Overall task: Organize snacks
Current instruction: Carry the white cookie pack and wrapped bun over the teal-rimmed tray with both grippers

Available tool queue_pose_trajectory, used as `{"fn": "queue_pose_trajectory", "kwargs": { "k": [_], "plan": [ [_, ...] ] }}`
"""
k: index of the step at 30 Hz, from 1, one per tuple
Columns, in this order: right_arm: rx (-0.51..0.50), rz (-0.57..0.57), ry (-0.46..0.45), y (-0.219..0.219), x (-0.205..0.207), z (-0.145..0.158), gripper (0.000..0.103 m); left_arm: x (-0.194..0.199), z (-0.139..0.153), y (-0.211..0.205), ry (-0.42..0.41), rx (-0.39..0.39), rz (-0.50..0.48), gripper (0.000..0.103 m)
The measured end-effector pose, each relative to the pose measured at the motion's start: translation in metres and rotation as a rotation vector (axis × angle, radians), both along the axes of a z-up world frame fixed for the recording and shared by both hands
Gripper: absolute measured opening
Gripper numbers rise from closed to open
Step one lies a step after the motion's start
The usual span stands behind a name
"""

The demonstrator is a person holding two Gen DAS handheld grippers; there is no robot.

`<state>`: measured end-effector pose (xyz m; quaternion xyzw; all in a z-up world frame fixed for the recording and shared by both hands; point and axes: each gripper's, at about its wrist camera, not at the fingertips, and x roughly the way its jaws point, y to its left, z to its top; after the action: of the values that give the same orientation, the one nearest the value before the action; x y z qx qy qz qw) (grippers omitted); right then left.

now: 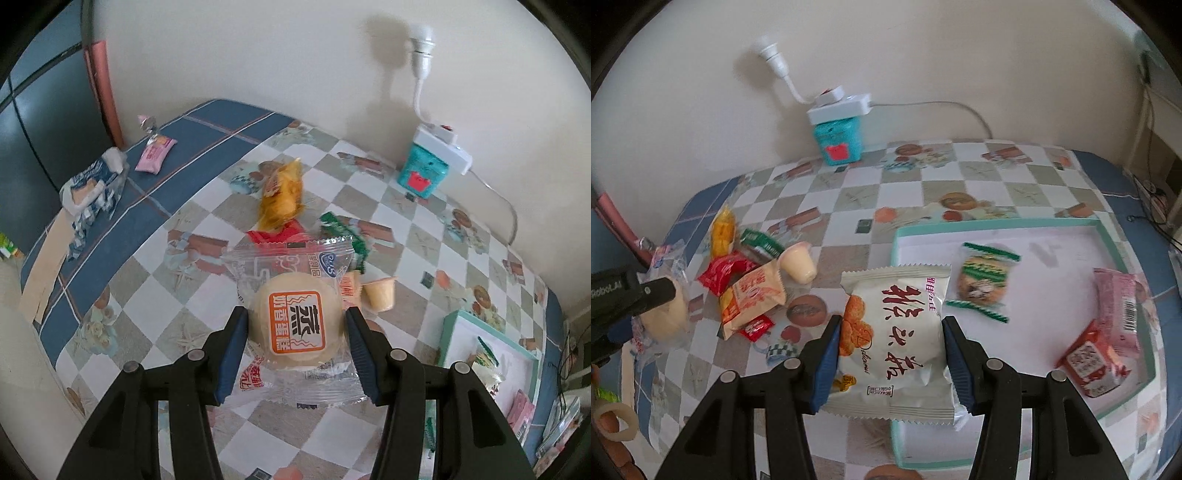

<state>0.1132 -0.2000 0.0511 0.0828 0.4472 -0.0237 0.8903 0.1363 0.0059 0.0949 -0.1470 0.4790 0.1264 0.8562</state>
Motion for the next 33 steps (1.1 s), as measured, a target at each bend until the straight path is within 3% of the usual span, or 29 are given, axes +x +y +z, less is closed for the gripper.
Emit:
{"fn": "queue_pose_trajectory", "kwargs": {
  "k": [7, 24, 33],
  "plan": [
    [0.002, -0.055, -0.022, -0.03, 0.0, 0.005, 0.056, 0.003, 0.002, -0.038, -0.019, -0.048, -0.095, 0.055],
    [0.067, -0.289, -0.049, -0.146, -0.007, 0.007, 0.056, 0.02, -0.003, -0.128, -0.095, -0.033, -0.309, 0.055],
    [0.071, -0.343, -0.045, -0.173, -0.007, 0.001, 0.056, 0.026, -0.013, -0.163, -0.134, -0.019, -0.394, 0.055]
  ]
}}
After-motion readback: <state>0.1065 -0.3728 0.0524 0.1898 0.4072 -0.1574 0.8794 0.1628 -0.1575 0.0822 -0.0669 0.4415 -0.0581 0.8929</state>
